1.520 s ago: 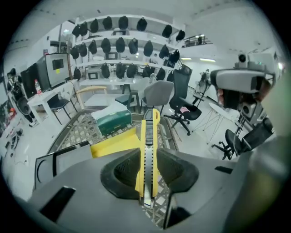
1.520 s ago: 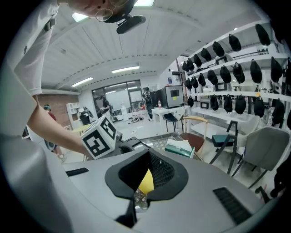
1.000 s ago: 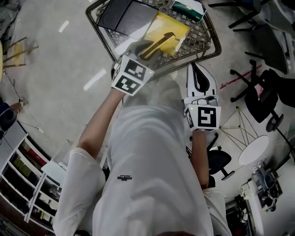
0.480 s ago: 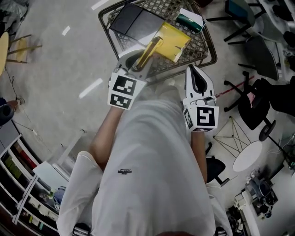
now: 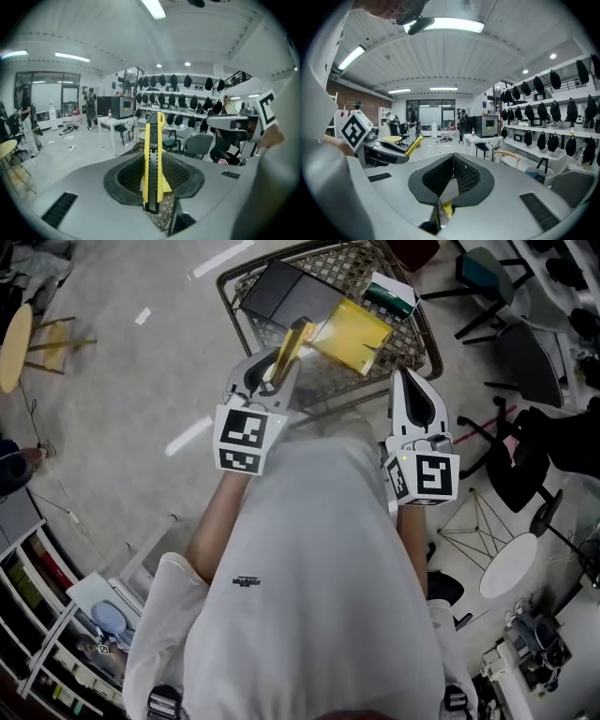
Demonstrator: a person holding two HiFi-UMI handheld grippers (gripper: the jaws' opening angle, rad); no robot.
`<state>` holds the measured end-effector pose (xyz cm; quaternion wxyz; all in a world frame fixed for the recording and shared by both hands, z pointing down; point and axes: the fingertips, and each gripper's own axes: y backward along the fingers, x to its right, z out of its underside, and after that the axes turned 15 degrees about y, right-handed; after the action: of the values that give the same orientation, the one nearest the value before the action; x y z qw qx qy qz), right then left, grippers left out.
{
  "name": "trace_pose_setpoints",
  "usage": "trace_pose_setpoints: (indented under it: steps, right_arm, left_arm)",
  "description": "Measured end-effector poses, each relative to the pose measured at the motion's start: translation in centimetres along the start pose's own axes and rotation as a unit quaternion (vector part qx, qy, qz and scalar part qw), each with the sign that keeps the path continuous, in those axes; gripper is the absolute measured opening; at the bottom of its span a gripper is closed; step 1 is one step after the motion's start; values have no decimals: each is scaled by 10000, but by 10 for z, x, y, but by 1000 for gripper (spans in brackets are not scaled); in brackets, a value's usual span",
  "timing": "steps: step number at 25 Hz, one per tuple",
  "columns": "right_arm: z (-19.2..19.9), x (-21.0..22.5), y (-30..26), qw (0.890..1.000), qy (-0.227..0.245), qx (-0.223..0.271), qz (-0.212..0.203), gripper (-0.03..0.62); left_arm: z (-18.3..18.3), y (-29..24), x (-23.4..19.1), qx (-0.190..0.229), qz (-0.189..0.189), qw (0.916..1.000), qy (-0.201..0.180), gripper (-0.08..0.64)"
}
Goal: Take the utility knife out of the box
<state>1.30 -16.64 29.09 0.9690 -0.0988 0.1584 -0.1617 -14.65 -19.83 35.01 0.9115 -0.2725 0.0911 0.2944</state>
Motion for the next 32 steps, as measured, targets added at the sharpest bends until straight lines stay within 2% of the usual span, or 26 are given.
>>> trace_pose_setpoints:
  steps: [6,32]
  right_arm:
    - [-4,-4,-2,9999,75,151,-25,-2]
    - [5,-17,-6,9994,208,78,-253,0]
  left_arm:
    - [-5,16,-5,217,-67,9997,78,108]
    - [-8,26,15,372,66,9991,165,109]
